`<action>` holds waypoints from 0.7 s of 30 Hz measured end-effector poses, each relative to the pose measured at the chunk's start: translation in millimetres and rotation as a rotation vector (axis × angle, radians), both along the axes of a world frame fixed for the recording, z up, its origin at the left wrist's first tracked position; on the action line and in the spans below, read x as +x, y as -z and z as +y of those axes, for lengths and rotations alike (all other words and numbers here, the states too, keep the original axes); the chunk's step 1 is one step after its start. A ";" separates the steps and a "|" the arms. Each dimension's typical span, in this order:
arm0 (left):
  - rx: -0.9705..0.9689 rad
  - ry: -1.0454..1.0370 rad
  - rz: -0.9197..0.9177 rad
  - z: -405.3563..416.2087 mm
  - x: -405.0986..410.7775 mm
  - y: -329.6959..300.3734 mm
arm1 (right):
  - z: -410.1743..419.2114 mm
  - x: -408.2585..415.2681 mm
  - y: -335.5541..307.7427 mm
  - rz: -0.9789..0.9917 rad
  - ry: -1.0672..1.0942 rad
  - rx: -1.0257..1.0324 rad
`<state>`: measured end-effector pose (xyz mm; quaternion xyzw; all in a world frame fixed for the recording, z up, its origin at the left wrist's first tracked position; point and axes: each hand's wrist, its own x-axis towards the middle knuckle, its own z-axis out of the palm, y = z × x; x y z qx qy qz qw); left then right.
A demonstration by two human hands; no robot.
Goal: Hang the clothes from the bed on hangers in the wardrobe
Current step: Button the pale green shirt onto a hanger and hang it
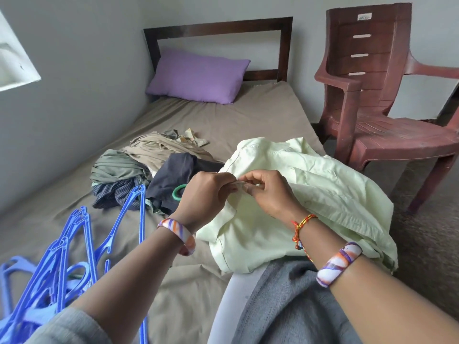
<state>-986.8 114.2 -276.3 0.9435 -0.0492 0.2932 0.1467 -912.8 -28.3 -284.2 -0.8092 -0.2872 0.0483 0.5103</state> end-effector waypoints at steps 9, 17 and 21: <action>-0.143 -0.145 -0.139 -15.1 2.5 4.8 | 3.2 2.3 4.1 0.105 0.027 0.210; -0.094 -0.305 0.035 -30.4 2.4 5.1 | -0.9 -15.7 23.0 0.195 0.081 0.237; -0.044 -0.285 0.187 -28.1 -0.7 8.8 | -8.0 -8.6 20.1 0.171 0.034 0.077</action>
